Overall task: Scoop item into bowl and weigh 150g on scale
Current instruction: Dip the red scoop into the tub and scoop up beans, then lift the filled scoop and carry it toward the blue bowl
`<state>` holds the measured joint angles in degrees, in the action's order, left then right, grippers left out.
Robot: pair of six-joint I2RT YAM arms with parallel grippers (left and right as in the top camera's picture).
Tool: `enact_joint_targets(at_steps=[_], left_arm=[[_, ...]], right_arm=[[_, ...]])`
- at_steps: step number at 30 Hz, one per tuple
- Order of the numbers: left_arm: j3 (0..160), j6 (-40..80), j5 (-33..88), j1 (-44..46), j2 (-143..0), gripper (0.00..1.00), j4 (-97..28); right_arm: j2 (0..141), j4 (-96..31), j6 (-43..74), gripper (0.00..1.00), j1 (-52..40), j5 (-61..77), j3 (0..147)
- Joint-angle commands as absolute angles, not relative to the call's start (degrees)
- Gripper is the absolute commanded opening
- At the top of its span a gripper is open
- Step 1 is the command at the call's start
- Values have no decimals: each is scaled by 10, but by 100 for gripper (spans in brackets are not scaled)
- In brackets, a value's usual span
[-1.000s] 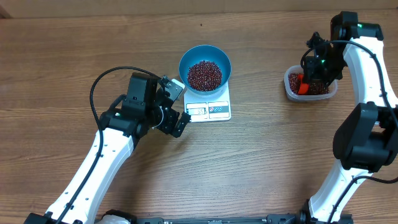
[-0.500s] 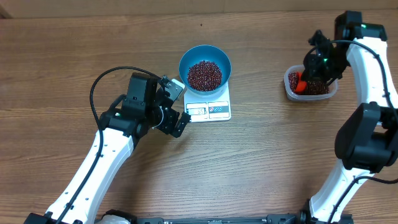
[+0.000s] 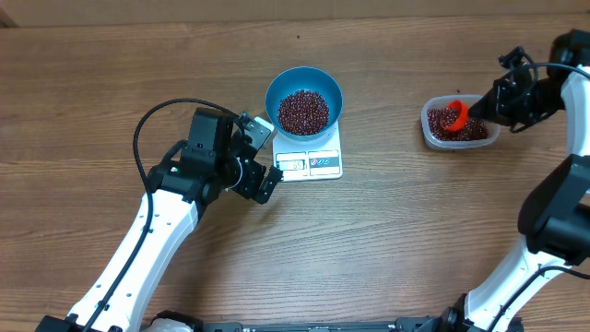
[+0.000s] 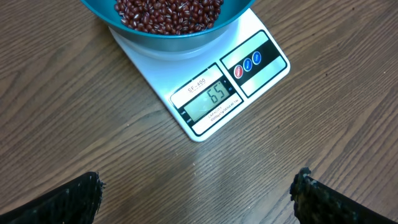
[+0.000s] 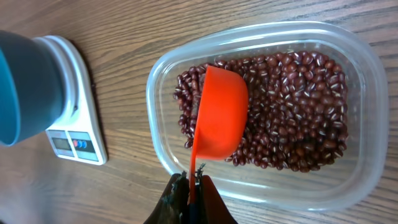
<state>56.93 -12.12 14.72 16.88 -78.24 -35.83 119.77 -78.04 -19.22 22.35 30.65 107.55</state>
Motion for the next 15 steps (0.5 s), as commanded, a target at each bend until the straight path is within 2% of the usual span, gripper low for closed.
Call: enact_joint_targets(at_steps=[1,15], left_arm=[[568,-116,148,169,-787,100,-358],[568,-116,148,169,-787,100,-358]], right_arm=[[1198,-789,-230,4,247,365,1072],[1198,-837,-321,4,324,536,1072]])
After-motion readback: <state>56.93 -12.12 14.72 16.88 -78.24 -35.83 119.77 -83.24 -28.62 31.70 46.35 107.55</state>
